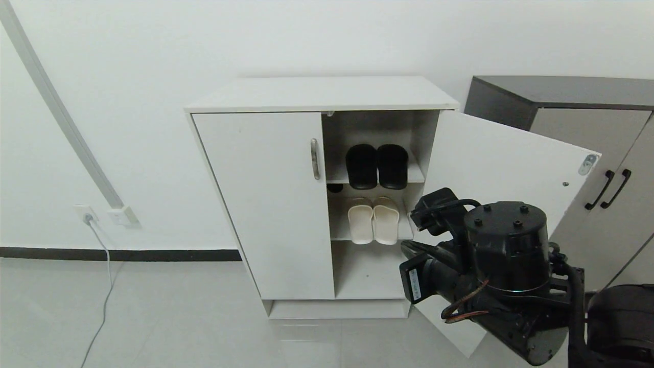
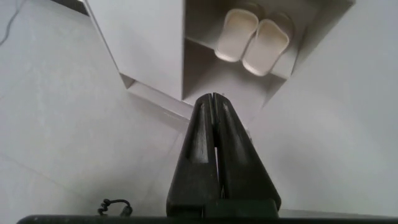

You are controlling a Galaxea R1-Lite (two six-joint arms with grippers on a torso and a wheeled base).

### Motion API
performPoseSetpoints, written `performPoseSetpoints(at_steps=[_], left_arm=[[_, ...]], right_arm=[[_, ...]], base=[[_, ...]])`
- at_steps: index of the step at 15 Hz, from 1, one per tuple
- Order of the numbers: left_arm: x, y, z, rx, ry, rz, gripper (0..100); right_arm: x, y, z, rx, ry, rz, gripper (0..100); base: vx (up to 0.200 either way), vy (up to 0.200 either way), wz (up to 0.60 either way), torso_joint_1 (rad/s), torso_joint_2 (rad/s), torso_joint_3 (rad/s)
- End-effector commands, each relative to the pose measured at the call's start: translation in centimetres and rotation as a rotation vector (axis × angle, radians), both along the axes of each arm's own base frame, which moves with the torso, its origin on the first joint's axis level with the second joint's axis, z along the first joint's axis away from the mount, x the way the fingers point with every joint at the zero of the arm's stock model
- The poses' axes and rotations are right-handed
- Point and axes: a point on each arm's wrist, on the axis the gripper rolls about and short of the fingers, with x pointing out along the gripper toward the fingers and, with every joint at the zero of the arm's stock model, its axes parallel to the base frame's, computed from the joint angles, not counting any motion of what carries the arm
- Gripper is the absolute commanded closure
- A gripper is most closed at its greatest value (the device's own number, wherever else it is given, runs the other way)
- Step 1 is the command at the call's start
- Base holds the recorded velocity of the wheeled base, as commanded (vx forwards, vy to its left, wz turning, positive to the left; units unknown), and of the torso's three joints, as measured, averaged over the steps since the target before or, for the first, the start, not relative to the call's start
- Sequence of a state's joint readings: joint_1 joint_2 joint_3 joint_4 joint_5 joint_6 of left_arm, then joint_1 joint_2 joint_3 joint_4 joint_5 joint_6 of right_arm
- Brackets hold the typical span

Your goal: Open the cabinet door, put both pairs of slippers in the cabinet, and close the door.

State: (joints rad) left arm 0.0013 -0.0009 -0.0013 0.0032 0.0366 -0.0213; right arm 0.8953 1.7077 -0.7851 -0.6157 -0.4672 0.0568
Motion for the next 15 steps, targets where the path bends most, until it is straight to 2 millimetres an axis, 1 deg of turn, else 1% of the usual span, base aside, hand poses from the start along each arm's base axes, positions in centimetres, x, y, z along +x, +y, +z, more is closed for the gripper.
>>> performPoseSetpoints(at_steps=[1, 9, 15], left_arm=[[0.00, 0.00, 0.01, 0.000, 0.000, 0.000, 100], [0.00, 0.00, 0.01, 0.000, 0.000, 0.002, 100], [0.00, 0.00, 0.01, 0.000, 0.000, 0.000, 100]], right_arm=[[0.00, 0.03, -0.03, -0.001, 0.001, 0.000, 100], [-0.03, -0.02, -0.15, -0.005, 0.004, 0.000, 100], [0.01, 0.03, -0.42, -0.012, 0.009, 0.000, 100]], base=[[0.000, 0.000, 0.00, 0.124, -0.47, -0.344], [0.000, 0.000, 0.00, 0.160, -0.48, -0.324], [0.000, 0.000, 0.00, 0.209, -0.52, -0.315]])
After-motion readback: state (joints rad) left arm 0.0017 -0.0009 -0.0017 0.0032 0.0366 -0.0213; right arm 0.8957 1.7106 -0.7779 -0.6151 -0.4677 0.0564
